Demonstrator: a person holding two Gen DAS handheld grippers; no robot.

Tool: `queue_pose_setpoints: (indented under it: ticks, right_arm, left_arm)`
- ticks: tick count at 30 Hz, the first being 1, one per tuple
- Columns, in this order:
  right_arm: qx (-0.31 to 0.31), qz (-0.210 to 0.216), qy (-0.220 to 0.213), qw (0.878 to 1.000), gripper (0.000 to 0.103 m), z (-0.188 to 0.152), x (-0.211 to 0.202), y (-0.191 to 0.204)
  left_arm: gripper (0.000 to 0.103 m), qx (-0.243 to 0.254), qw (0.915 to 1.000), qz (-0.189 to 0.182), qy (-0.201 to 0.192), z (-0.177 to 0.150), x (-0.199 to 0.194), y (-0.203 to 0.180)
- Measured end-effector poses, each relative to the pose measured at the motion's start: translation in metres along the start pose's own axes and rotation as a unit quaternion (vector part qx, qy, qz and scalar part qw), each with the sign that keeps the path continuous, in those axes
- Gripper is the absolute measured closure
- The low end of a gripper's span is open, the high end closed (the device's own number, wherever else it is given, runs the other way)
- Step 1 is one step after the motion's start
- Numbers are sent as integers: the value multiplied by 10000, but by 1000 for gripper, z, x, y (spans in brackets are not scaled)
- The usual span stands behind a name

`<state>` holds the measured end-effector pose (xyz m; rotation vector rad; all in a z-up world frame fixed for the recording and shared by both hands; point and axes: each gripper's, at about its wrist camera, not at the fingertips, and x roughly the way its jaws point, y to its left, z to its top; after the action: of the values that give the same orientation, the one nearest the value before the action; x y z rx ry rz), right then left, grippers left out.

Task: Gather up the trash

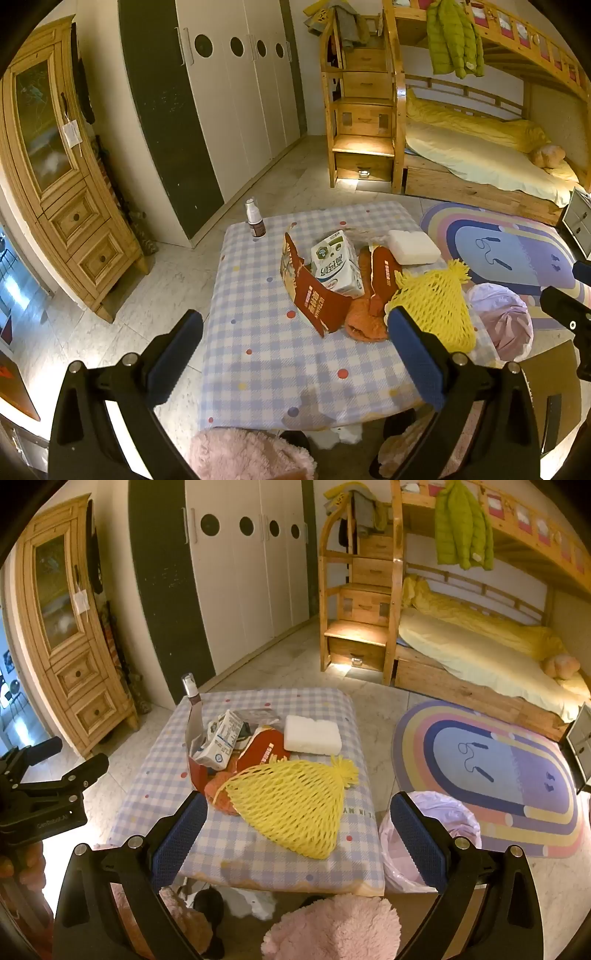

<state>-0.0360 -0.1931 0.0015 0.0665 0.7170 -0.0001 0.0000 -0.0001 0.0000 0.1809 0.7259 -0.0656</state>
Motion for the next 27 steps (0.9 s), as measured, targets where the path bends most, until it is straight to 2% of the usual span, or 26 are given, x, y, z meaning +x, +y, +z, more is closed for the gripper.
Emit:
queue_pose_setpoints:
  ticks: [27]
  right_arm:
    - [14,9,8,10000,5,-1,0,0]
  left_arm:
    - [6,14,10000,-14,3,0,0,0]
